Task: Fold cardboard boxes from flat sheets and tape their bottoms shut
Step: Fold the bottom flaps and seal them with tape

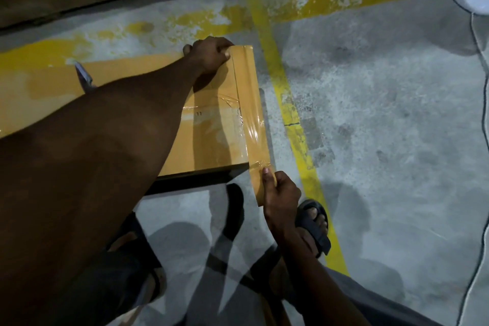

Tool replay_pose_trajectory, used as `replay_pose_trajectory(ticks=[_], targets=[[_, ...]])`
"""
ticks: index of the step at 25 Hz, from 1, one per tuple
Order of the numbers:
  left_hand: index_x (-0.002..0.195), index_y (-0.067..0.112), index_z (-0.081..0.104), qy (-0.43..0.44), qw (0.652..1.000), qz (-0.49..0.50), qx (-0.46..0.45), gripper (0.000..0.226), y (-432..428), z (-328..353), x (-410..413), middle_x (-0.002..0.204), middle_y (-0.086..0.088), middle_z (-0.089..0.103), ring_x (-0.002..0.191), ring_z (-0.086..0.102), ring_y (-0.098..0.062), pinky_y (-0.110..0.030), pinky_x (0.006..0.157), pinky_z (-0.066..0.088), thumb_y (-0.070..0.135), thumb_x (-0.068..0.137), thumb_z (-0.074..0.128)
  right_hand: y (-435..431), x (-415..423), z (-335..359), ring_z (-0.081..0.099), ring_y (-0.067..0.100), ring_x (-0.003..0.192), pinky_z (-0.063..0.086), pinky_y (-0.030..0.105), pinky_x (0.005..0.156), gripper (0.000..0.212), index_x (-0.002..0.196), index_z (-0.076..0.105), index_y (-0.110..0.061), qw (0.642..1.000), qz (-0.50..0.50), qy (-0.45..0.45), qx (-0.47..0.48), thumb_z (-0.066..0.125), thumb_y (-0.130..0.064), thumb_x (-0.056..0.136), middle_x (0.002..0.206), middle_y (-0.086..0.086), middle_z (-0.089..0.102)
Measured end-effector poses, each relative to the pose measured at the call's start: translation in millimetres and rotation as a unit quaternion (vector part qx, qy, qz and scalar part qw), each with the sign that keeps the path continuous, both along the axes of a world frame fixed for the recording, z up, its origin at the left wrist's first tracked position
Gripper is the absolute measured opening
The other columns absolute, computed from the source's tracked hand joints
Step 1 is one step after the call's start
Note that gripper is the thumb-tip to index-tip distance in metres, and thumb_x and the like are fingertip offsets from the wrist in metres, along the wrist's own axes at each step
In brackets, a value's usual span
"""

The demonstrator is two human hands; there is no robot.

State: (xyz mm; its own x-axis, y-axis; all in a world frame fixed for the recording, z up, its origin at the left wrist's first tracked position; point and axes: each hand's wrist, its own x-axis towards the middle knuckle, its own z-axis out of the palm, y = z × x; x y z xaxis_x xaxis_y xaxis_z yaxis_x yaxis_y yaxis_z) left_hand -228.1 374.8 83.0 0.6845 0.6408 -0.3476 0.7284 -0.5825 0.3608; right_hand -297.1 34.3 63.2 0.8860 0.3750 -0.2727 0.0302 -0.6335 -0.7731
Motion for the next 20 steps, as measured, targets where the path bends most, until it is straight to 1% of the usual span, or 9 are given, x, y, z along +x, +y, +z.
replay_pose_trajectory(ticks=[2,3,5,7,8,10,14,19,20], targets=[[0.140,0.034,0.044,-0.035,0.998,-0.014,0.048,0.045,-7.5,-1.4,-6.7,0.151,-0.003,0.038,0.138,0.033,-0.029,-0.045,0.109,0.020,0.028,0.096,0.048,0.3,0.0,-3.8,0.041,0.006,0.047,0.023,0.026,0.051,0.050,0.056,0.030,-0.026,1.000,0.008,0.004,-0.003,0.057,-0.037,0.097,0.047,-0.006,0.036],[0.147,0.028,0.034,-0.026,0.992,-0.067,0.101,0.052,-12.6,-4.9,-9.8,0.157,-0.003,0.026,0.143,0.025,-0.030,-0.048,0.112,0.018,0.027,0.096,0.044,0.2,-0.1,-5.2,0.045,0.006,0.048,0.027,0.021,0.050,0.049,0.057,0.031,-0.026,1.000,0.010,0.006,0.002,0.058,-0.033,0.097,0.048,-0.006,0.038],[0.154,0.019,0.010,0.009,0.949,-0.240,0.206,0.062,-20.7,-16.4,-18.6,0.163,-0.003,0.004,0.148,0.006,-0.033,-0.056,0.115,0.013,0.036,0.098,0.029,0.8,-0.9,-6.3,0.051,0.002,0.054,0.031,0.012,0.050,0.048,0.057,0.033,-0.027,1.000,0.008,0.014,0.009,0.059,-0.029,0.097,0.049,-0.006,0.040],[0.154,0.017,-0.002,0.033,0.904,-0.354,0.237,0.069,-19.3,-17.1,-21.1,0.162,-0.004,-0.005,0.149,-0.004,-0.031,-0.059,0.116,0.007,0.048,0.094,0.013,1.0,-1.4,-9.2,0.052,-0.002,0.057,0.032,0.010,0.051,0.047,0.057,0.033,-0.027,1.000,0.003,0.017,0.009,0.059,-0.028,0.097,0.049,-0.007,0.040],[0.153,0.016,-0.004,0.042,0.895,-0.374,0.241,0.072,-18.4,-14.2,-18.7,0.162,-0.005,-0.008,0.148,-0.007,-0.030,-0.058,0.115,0.005,0.052,0.092,0.006,1.1,-1.0,-10.0,0.051,-0.003,0.056,0.032,0.010,0.051,0.047,0.057,0.033,-0.027,1.000,0.002,0.013,0.010,0.059,-0.027,0.097,0.049,-0.007,0.040],[0.153,0.013,-0.006,0.056,0.899,-0.367,0.233,0.076,-26.1,-3.4,-17.5,0.162,-0.008,-0.009,0.149,-0.007,-0.030,-0.058,0.116,0.003,0.055,0.090,0.002,1.3,-2.2,-10.0,0.051,-0.004,0.056,0.032,0.010,0.051,0.047,0.058,0.033,-0.028,1.000,0.003,0.011,0.011,0.059,-0.027,0.098,0.049,-0.007,0.039],[0.152,0.010,-0.008,0.066,0.899,-0.382,0.204,0.075,-70.6,-4.7,-51.1,0.161,-0.010,-0.012,0.149,-0.006,-0.030,-0.055,0.117,0.005,0.053,0.095,0.014,3.7,-1.8,-3.4,0.048,0.003,0.051,0.029,0.018,0.050,0.048,0.058,0.032,-0.028,1.000,0.000,0.026,0.010,0.058,-0.026,0.098,0.051,-0.007,0.039],[0.153,0.014,-0.006,0.072,0.867,-0.455,0.192,0.078,-115.9,-3.3,-113.7,0.161,-0.009,-0.012,0.148,-0.005,-0.032,-0.056,0.117,0.006,0.054,0.092,0.018,2.7,-0.8,-1.1,0.042,0.006,0.049,0.021,0.025,0.052,0.047,0.059,0.033,-0.025,0.999,0.013,0.035,0.005,0.057,-0.029,0.099,0.051,-0.006,0.039],[0.153,0.015,-0.005,0.077,0.859,-0.469,0.192,0.077,-125.8,0.1,-123.7,0.161,-0.008,-0.012,0.148,-0.004,-0.034,-0.056,0.117,0.007,0.053,0.091,0.020,2.4,-0.5,-0.9,0.045,0.012,0.052,0.020,0.026,0.054,0.043,0.061,0.035,-0.023,0.999,0.019,0.035,0.001,0.056,-0.030,0.099,0.054,-0.005,0.042]])
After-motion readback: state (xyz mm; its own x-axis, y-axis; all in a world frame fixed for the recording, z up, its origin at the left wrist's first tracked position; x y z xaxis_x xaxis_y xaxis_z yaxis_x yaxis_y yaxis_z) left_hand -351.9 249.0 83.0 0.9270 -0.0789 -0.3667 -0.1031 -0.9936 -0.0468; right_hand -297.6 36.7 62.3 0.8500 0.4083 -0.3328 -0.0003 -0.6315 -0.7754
